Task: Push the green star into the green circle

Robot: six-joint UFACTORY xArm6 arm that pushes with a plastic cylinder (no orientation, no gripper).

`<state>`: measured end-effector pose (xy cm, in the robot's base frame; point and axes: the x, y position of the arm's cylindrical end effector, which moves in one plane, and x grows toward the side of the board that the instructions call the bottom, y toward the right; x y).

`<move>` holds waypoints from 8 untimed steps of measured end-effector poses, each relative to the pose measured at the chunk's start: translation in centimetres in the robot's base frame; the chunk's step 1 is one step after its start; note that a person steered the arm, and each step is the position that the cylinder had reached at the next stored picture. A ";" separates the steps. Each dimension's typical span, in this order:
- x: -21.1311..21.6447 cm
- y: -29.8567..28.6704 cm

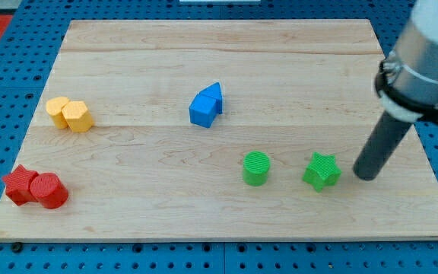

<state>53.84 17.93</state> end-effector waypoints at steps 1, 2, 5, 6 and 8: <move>0.1 -4.8; 0.1 -7.3; -1.1 -3.8; -1.1 -5.2; -1.1 -12.0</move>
<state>52.78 5.96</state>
